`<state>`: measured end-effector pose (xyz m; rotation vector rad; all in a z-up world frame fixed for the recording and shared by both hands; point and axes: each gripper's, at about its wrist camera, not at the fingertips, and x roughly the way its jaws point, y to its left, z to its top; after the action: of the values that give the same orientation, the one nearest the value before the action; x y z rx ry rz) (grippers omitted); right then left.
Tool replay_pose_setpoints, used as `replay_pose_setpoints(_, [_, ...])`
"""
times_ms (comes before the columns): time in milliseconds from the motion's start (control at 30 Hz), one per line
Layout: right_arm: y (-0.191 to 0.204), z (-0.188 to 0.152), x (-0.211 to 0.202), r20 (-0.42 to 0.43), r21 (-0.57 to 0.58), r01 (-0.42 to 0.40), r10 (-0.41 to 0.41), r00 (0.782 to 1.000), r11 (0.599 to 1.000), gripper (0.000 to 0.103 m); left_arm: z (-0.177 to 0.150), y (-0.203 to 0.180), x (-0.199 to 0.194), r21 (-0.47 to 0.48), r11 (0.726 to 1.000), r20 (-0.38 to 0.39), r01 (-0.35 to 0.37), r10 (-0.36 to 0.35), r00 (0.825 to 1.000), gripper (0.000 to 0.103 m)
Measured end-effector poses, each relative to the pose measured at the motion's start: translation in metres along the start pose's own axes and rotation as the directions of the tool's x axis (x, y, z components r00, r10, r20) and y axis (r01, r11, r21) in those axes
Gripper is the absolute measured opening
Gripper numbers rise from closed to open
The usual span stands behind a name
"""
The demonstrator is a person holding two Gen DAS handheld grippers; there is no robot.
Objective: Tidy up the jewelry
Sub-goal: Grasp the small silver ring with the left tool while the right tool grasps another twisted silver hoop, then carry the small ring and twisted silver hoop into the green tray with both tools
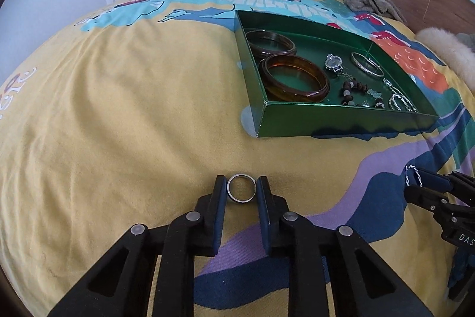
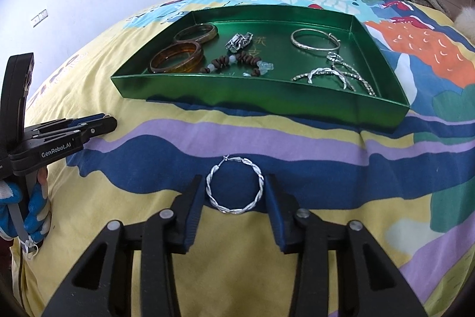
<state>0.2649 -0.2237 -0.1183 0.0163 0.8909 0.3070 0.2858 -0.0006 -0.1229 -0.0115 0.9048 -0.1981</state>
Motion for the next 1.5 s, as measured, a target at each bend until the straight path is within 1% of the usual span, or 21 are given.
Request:
replay_pose_setpoints(167, [-0.003, -0.002, -0.009, 0.030, 0.023, -0.016, 0.016, 0.999, 1.000, 0.038, 0.001, -0.001, -0.009, 0.005, 1.000, 0.019, 0.013, -0.013, 1.000, 0.020])
replay_pose_setpoints(300, [-0.001, 0.001, -0.025, 0.065, 0.024, -0.018, 0.016, 0.998, 1.000, 0.038, 0.005, -0.007, -0.023, 0.016, 0.999, 0.047, 0.029, -0.030, 0.998, 0.020])
replay_pose_setpoints(433, [0.001, 0.008, -0.047, 0.104, 0.021, -0.002, 0.000, 0.995, 1.000, 0.038, 0.015, -0.013, -0.043, 0.015, 0.998, 0.085, 0.054, -0.055, 0.995, 0.020])
replay_pose_setpoints(600, [0.005, 0.024, -0.085, 0.159, 0.014, 0.015, -0.017, 0.987, 1.000, 0.038, 0.036, -0.023, -0.077, 0.028, 0.996, 0.138, 0.083, -0.087, 0.987, 0.020])
replay_pose_setpoints(733, [0.006, 0.047, -0.120, 0.219, 0.021, 0.030, -0.033, 0.975, 0.999, 0.038, 0.065, -0.036, -0.106, 0.046, 0.993, 0.186, 0.108, -0.115, 0.976, 0.020])
replay_pose_setpoints(867, [0.005, 0.084, -0.154, 0.289, 0.023, 0.053, -0.057, 0.955, 0.998, 0.038, 0.103, -0.050, -0.127, 0.058, 0.989, 0.223, 0.135, -0.144, 0.964, 0.020])
replay_pose_setpoints(967, [0.001, 0.117, -0.176, 0.347, 0.038, 0.064, -0.074, 0.935, 0.997, 0.038, 0.132, -0.059, -0.131, 0.066, 0.988, 0.240, 0.137, -0.149, 0.959, 0.020])
replay_pose_setpoints(1067, [-0.004, 0.147, -0.185, 0.387, 0.053, 0.081, -0.095, 0.917, 0.995, 0.038, 0.156, -0.067, -0.123, 0.064, 0.987, 0.237, 0.146, -0.157, 0.959, 0.020])
replay_pose_setpoints(1133, [-0.010, 0.162, -0.180, 0.394, 0.061, 0.089, -0.106, 0.913, 0.994, 0.038, 0.170, -0.072, -0.106, 0.059, 0.988, 0.218, 0.140, -0.149, 0.964, 0.020])
replay_pose_setpoints(1200, [-0.019, 0.171, -0.165, 0.383, 0.068, 0.097, -0.116, 0.916, 0.993, 0.038, 0.179, -0.077, -0.082, 0.059, 0.991, 0.194, 0.121, -0.131, 0.972, 0.020])
replay_pose_setpoints(1333, [-0.048, 0.179, -0.105, 0.307, 0.094, 0.102, -0.126, 0.943, 0.990, 0.038, 0.190, -0.089, -0.025, 0.082, 0.993, 0.135, 0.086, -0.096, 0.986, 0.020])
replay_pose_setpoints(1500, [-0.081, 0.178, -0.017, 0.188, 0.097, 0.097, -0.114, 0.976, 0.991, 0.038, 0.199, -0.101, 0.041, 0.111, 0.992, 0.070, 0.059, -0.068, 0.995, 0.020])
